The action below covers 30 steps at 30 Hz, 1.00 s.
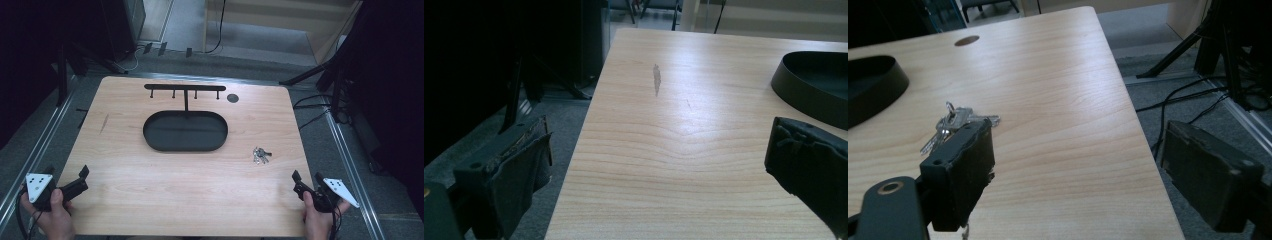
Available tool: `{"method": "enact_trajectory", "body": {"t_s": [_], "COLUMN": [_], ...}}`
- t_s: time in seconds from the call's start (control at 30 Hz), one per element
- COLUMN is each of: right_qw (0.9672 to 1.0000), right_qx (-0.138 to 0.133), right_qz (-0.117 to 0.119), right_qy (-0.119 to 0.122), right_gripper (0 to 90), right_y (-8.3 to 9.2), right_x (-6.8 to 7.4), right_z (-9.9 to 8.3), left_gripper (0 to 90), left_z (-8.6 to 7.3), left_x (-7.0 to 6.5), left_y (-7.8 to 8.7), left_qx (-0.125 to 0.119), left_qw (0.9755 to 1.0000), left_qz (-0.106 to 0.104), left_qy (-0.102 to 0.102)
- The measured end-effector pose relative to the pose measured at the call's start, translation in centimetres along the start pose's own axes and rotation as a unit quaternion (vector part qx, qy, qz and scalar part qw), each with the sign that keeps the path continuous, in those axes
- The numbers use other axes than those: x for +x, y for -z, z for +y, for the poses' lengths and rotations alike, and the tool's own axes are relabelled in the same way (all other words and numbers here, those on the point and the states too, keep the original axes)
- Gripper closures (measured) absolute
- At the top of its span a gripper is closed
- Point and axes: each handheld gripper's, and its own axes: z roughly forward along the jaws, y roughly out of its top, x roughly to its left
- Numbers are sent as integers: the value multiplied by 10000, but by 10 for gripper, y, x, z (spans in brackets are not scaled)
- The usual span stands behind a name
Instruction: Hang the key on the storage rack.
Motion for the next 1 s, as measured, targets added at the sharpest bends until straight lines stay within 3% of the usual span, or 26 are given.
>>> {"method": "enact_trajectory", "body": {"t_s": [0.3,0.53,0.73,0.77,0.87,0.93,0.97,1.0], "right_qw": [9998,9996,9978,9963,9947,9918,9918,9900], "right_qx": [124,219,458,553,663,806,806,1050], "right_qz": [-47,137,245,335,351,311,311,279], "right_qy": [155,63,417,562,708,937,937,902], "right_gripper": [175,179,163,158,157,156,156,156], "right_y": [-4,-2,-7,-9,-11,-14,-14,-18], "right_x": [6,4,16,22,27,32,32,33], "right_z": [-1,1,10,15,23,35,35,42], "left_gripper": [0,0,0,0,0,0,0,0], "left_z": [0,0,0,0,0,0,0,0], "left_x": [1,0,0,0,0,0,0,0], "left_y": [0,0,0,0,0,0,0,0], "left_qx": [19,-5,-13,-21,-17,-20,-20,-16], "left_qw": [10000,10000,10000,10000,10000,10000,10000,10000], "left_qz": [1,6,4,4,1,2,2,0], "left_qy": [27,21,-4,11,15,25,25,29]}}
